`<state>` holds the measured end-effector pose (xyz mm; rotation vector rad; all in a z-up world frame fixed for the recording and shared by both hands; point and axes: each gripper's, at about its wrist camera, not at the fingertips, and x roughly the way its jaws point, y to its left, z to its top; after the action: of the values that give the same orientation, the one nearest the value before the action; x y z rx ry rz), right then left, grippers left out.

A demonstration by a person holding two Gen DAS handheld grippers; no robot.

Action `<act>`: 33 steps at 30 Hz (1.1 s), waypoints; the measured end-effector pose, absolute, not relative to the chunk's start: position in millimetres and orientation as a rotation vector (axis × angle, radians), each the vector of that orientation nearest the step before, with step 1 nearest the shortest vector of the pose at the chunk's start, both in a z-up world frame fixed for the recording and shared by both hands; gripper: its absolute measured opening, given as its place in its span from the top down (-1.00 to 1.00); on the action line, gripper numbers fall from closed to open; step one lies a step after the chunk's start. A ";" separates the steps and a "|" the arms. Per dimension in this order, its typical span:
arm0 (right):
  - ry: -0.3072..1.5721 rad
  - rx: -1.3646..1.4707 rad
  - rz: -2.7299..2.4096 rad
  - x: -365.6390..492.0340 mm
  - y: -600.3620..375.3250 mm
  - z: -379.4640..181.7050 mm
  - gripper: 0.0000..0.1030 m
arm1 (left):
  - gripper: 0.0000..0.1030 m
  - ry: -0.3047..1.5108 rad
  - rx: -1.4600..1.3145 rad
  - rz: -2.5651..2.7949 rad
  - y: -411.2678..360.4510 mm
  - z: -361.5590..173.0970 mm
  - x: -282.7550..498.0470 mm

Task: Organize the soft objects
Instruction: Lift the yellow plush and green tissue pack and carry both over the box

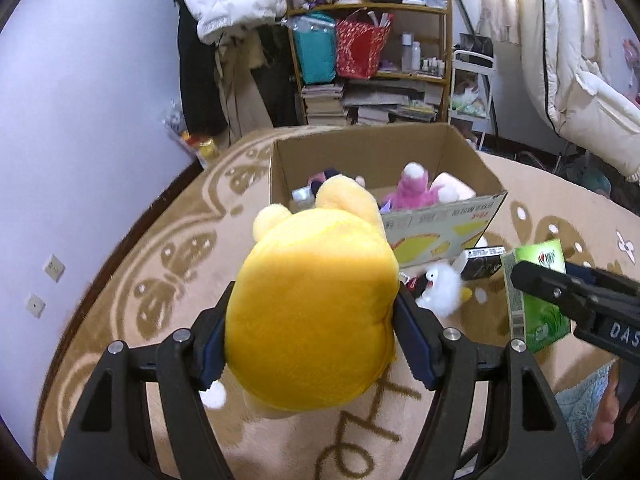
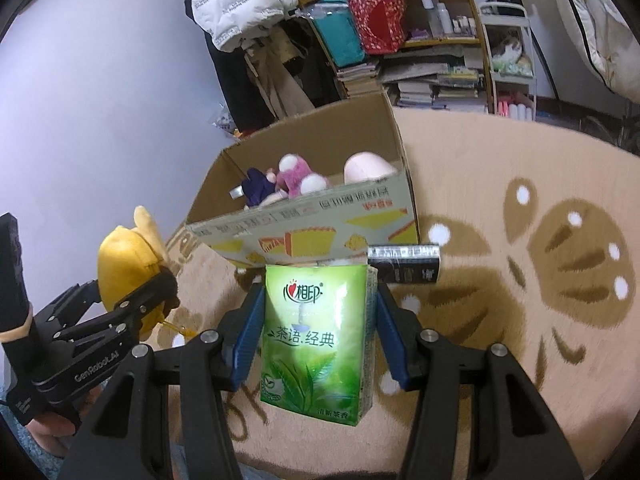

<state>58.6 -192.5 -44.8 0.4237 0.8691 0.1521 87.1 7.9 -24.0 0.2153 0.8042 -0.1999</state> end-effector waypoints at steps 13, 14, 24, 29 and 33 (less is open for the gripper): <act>0.811 0.372 0.149 80.4 -195.8 -17.5 -0.11 | -0.37 0.757 0.179 -0.194 9.3 8.1 112.2; 0.811 0.374 0.150 83.2 -196.0 -17.4 -0.11 | -0.37 0.750 0.187 -0.192 8.1 10.7 115.6; 0.791 0.350 0.174 117.3 -190.0 -8.9 -0.11 | -0.37 0.658 0.206 -0.204 -1.1 39.5 140.5; 0.786 0.344 0.186 139.4 -185.7 -9.6 -0.11 | -0.37 0.636 0.224 -0.197 -5.6 36.8 157.7; 0.778 0.338 0.191 153.0 -181.7 -8.6 -0.11 | -0.37 0.653 0.223 -0.198 -7.6 25.3 173.2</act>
<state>153.0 -181.7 -8.6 0.3377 0.7778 0.1907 173.2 -7.6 25.3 0.2227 0.6528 -0.1983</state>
